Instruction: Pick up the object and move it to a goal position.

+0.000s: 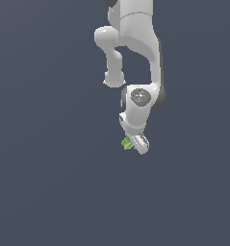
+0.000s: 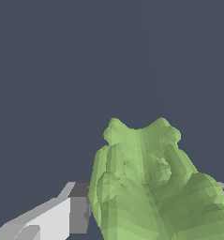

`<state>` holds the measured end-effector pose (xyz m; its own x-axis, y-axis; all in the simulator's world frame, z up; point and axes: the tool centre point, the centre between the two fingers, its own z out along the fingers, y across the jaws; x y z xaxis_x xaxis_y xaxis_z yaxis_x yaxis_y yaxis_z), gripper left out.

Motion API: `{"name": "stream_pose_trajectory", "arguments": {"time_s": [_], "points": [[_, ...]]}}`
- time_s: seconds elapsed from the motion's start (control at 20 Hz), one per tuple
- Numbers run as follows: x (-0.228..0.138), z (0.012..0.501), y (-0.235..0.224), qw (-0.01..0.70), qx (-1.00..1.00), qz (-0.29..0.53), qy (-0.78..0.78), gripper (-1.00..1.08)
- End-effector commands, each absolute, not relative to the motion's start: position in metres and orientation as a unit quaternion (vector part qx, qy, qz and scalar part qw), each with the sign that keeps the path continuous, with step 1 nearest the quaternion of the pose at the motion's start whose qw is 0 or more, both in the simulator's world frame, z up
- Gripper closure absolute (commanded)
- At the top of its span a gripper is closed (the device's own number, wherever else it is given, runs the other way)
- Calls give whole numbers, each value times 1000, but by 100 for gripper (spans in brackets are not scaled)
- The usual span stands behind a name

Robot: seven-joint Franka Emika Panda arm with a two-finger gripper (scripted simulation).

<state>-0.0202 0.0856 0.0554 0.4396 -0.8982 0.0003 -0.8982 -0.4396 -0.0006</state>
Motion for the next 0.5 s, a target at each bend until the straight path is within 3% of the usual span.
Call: {"name": "stream_pose_trajectory", "arguments": {"time_s": [0.0,0.45], "points": [[-12,64,89,0,-848,-1,529,108],[31,105,104,0,-848,-1,529,108]]}}
